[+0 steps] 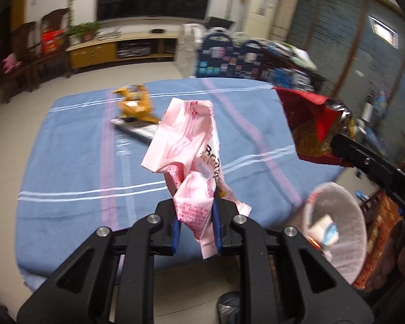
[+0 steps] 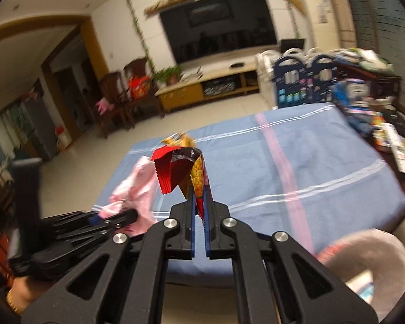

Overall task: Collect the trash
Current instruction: 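Carry the pink bag and red wrapper with both tools to the wastebasket, then open both tools over the wastebasket to drop the bag and wrapper, then bring both tools back over the yellow snack bag and white box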

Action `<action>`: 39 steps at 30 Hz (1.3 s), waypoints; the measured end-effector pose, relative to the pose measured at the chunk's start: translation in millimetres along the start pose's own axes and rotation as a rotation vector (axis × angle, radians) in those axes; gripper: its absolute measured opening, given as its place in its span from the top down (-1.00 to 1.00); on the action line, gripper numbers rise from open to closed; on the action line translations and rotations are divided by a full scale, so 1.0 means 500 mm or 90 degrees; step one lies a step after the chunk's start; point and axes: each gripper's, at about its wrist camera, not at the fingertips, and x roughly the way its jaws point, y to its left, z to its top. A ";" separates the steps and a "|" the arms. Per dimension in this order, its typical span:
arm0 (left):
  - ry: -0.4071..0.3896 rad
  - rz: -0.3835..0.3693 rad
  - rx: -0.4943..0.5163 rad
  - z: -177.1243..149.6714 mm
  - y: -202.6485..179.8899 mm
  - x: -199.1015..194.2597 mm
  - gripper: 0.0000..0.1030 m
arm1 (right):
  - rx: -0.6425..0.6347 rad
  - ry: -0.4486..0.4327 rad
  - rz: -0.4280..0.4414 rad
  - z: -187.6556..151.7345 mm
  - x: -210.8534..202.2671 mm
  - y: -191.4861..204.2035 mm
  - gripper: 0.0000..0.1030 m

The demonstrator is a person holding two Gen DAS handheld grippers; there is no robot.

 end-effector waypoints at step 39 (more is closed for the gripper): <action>-0.005 0.275 -0.255 0.064 0.423 -0.009 -0.93 | -0.062 0.027 -0.041 0.035 0.200 0.140 -0.94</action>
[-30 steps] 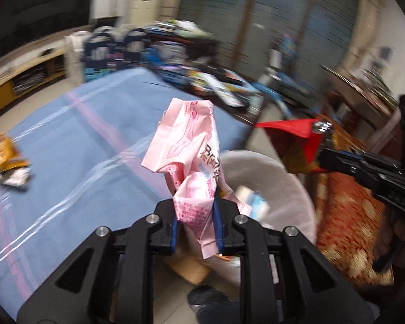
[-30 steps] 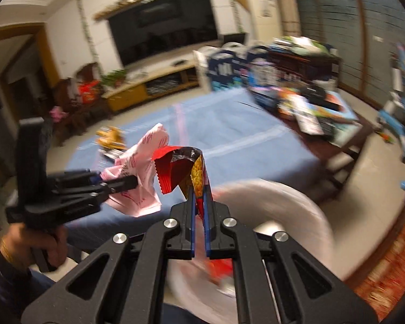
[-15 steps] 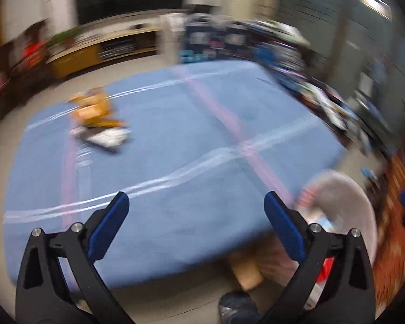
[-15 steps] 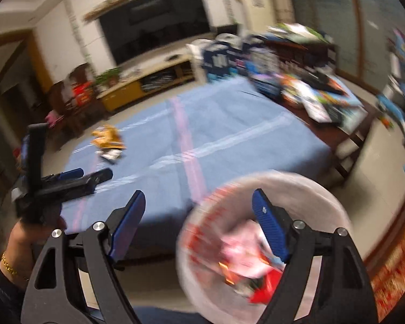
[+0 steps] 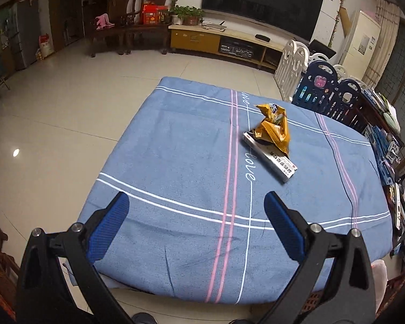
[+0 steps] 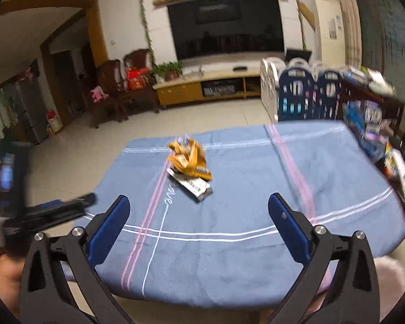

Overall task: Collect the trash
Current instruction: 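Bring both tools back over the yellow snack bag and white box, then grasp the yellow snack bag with the left tool while the right tool grasps the white medicine box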

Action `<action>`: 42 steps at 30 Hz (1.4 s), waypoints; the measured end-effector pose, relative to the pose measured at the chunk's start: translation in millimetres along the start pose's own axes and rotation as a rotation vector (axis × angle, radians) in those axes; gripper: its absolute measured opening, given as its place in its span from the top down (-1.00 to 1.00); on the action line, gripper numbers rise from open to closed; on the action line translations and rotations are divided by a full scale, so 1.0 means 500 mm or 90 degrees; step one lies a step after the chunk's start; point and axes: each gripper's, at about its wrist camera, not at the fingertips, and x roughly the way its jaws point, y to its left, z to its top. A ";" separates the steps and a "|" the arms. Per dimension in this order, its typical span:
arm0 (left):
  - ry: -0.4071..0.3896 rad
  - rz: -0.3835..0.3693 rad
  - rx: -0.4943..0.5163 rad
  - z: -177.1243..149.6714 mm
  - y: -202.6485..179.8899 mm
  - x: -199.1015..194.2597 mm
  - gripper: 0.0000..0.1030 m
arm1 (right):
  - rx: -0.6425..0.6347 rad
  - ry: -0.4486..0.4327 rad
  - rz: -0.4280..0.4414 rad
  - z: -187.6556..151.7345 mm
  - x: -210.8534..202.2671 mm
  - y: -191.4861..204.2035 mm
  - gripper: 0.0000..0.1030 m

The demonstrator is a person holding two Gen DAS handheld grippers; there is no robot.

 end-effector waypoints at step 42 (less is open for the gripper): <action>-0.053 -0.083 0.116 0.194 -0.241 0.061 0.10 | 0.051 0.114 0.063 0.027 0.294 -0.034 -0.94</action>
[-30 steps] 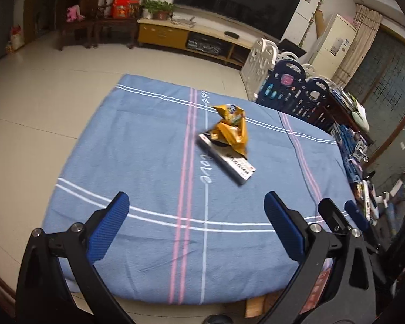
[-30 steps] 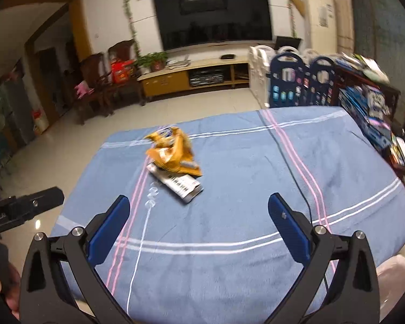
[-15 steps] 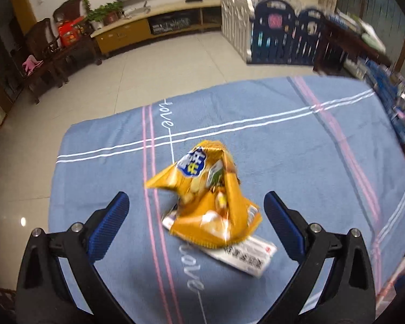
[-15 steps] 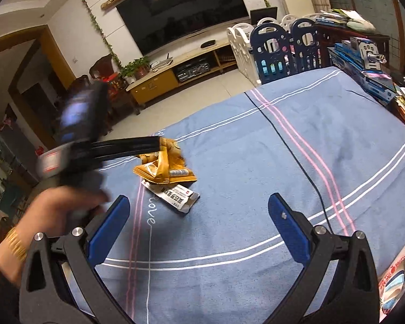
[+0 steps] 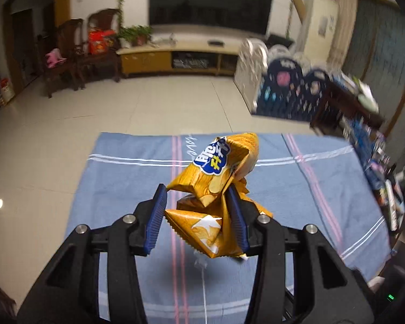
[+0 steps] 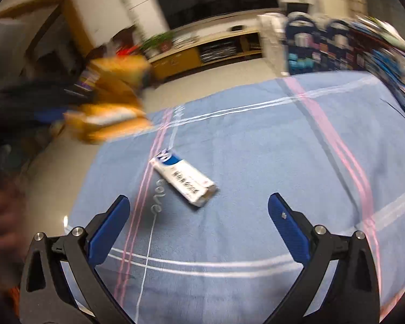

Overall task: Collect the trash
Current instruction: 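Grasp the yellow snack bag with the left tool while the right tool grasps the white medicine box, then lift the snack bag and medicine box with both tools toward the wastebasket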

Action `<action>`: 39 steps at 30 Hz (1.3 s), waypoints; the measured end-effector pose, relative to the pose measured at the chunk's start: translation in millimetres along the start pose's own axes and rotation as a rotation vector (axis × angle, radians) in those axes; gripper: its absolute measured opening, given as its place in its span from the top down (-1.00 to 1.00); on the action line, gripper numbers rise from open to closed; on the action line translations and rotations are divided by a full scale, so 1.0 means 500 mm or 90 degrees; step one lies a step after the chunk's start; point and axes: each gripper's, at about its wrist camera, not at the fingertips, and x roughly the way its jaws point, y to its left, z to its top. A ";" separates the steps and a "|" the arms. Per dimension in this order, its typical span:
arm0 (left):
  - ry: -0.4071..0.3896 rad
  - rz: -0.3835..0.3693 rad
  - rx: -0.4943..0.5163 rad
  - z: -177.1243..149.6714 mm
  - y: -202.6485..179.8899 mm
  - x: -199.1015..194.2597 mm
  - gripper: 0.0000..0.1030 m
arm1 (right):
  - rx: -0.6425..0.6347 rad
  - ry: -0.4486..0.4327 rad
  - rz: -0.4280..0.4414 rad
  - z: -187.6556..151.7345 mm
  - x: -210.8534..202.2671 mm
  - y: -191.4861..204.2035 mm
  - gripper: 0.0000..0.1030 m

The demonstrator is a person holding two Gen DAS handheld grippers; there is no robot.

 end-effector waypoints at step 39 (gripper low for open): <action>0.005 -0.020 -0.032 -0.241 0.088 -0.199 0.07 | -0.094 -0.088 -0.063 -0.109 -0.324 0.034 0.13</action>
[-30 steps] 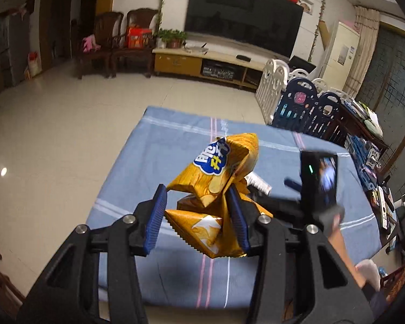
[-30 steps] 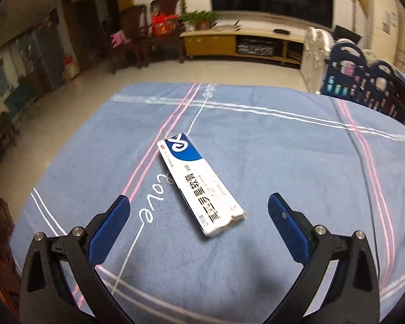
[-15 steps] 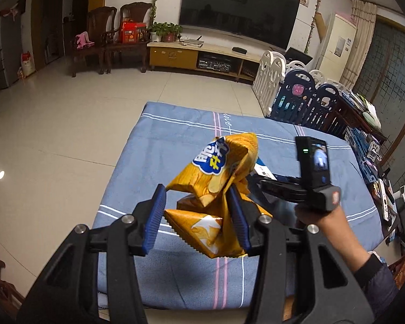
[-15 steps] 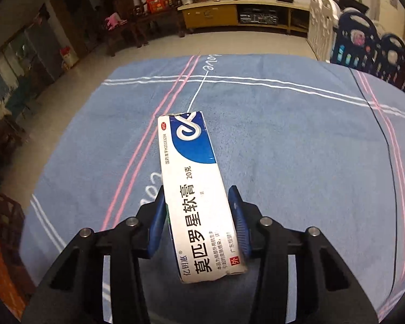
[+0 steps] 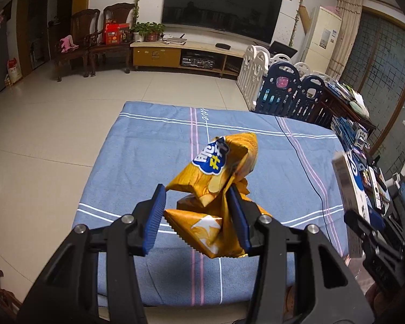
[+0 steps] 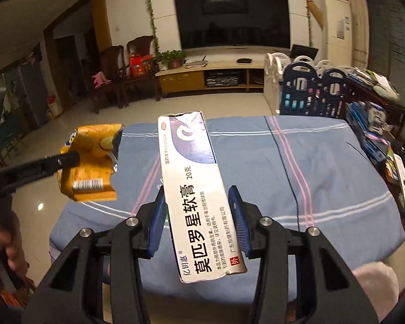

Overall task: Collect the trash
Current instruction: 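Lift the snack bag and medicine box with both tools toward the wastebasket, then open both tools over the wastebasket to drop the bag and box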

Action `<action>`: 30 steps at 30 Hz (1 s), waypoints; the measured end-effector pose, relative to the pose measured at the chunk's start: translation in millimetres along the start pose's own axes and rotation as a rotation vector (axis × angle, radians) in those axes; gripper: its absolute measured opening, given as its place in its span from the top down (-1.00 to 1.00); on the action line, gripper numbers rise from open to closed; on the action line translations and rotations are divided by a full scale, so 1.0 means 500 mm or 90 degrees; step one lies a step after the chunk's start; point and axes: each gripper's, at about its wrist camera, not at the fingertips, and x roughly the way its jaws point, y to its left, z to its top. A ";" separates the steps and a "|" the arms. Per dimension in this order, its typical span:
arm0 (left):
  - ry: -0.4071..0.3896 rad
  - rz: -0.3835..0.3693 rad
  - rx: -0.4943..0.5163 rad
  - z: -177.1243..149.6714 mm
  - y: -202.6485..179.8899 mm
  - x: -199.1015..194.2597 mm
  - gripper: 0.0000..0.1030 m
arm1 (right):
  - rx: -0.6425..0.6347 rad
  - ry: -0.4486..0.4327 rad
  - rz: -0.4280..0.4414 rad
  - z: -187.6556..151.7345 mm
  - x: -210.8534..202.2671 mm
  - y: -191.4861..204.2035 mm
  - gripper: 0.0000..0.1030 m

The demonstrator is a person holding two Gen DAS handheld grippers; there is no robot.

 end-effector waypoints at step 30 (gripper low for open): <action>0.140 -0.406 0.268 -0.160 -0.532 0.000 0.00 | 0.117 -0.046 -0.150 -0.140 -0.339 -0.287 0.11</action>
